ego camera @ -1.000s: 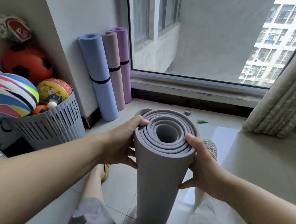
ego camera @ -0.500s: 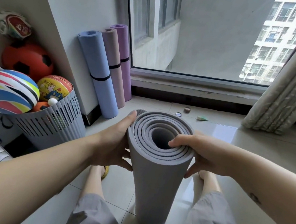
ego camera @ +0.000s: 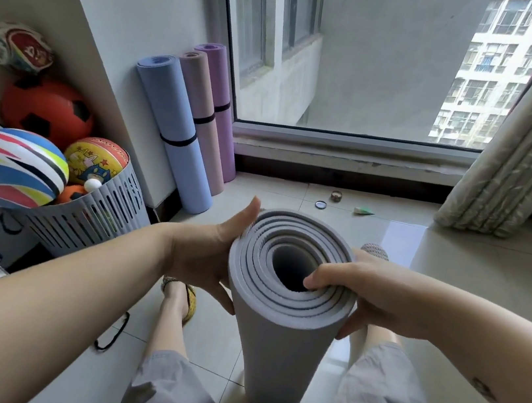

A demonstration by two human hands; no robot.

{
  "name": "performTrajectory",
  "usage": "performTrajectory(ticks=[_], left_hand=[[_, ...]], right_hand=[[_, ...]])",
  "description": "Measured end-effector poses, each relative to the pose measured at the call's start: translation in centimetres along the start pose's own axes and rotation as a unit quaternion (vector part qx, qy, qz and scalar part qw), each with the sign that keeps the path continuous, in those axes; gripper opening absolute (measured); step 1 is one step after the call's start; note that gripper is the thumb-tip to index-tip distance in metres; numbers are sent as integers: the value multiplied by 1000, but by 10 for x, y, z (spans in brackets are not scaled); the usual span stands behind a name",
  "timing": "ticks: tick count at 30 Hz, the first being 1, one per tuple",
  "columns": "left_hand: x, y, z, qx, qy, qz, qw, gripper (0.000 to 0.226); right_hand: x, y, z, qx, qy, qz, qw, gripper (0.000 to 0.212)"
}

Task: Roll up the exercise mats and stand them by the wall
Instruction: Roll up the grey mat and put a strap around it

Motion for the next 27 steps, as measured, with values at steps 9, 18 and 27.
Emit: performTrajectory(ticks=[9,18,27], left_hand=[[5,0,9,-4,-13,-15,1000,92],[5,-2,16,-15,43,32,998,88],[-9,-32,18,9,-150,50,987,82]], right_hand=[[-16,49,19,51,-45,-423,904,43],[-2,60,33,-122,-41,-474,871,78],[-28,58,44,-91,-114,-394,907,36]])
Point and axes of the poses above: each hand's wrist, its own z-axis towards the middle knuckle, its own x-axis out of the palm, y = z × x, the point moved 5 cm from there along z, towards the middle knuckle, and after that the axes turned 2 degrees about x, right-handed, at the moved point
